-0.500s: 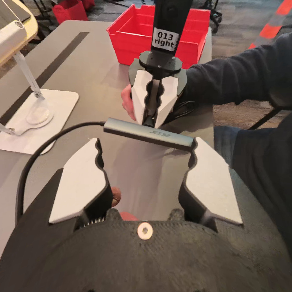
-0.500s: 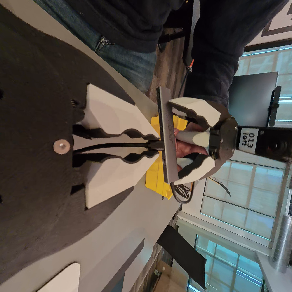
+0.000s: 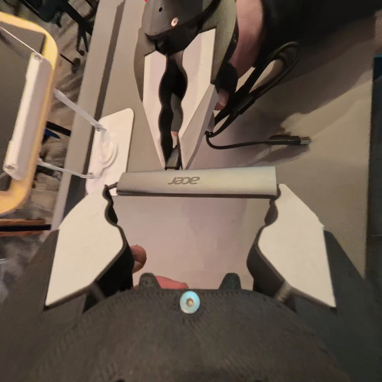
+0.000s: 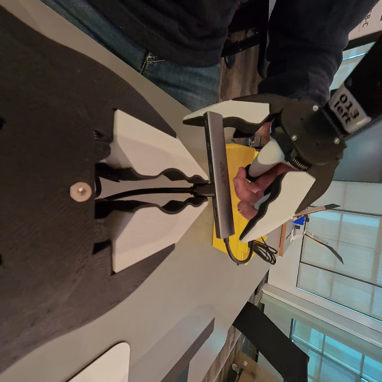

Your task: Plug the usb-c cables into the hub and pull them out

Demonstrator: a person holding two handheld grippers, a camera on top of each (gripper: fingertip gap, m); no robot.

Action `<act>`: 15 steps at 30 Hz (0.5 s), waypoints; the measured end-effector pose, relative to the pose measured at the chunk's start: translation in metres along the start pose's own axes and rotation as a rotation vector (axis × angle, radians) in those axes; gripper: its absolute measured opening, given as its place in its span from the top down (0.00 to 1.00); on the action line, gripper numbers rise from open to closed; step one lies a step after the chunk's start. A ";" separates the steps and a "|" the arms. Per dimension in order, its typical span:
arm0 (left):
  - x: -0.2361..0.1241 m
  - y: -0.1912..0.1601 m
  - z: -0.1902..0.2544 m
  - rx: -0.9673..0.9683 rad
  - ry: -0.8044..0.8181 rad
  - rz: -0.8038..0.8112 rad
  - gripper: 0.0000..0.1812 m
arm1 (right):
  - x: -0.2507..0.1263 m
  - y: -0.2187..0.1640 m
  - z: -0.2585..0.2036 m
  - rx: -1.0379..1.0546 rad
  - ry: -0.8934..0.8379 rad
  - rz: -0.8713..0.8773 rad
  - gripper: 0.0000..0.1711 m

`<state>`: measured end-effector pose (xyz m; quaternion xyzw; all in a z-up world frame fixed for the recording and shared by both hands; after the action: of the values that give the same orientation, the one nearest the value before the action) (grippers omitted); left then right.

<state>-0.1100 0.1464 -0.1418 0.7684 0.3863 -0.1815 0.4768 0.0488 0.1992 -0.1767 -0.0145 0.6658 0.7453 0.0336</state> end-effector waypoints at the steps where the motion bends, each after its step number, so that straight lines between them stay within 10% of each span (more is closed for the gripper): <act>1: 0.000 0.001 0.002 0.024 0.025 -0.003 0.26 | -0.001 -0.001 0.001 0.004 -0.003 -0.008 0.94; 9: 0.000 0.003 0.008 0.127 0.146 -0.050 0.47 | -0.008 0.000 0.008 0.044 -0.078 -0.049 0.94; 15: 0.008 0.012 0.014 0.220 0.225 -0.171 0.40 | -0.003 0.001 0.009 0.153 -0.154 -0.107 0.94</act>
<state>-0.0942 0.1345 -0.1470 0.7956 0.4792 -0.1753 0.3265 0.0520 0.2081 -0.1746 0.0098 0.7144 0.6883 0.1256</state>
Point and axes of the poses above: each gripper's, where its closed fingertips meet, x out along the fingers, y out of its top, z = x × y across the jaws, the point moved 10 cm from there along -x, back along the fingers, and after that the axes turned 3 degrees about -y, right-handed, at the moved point
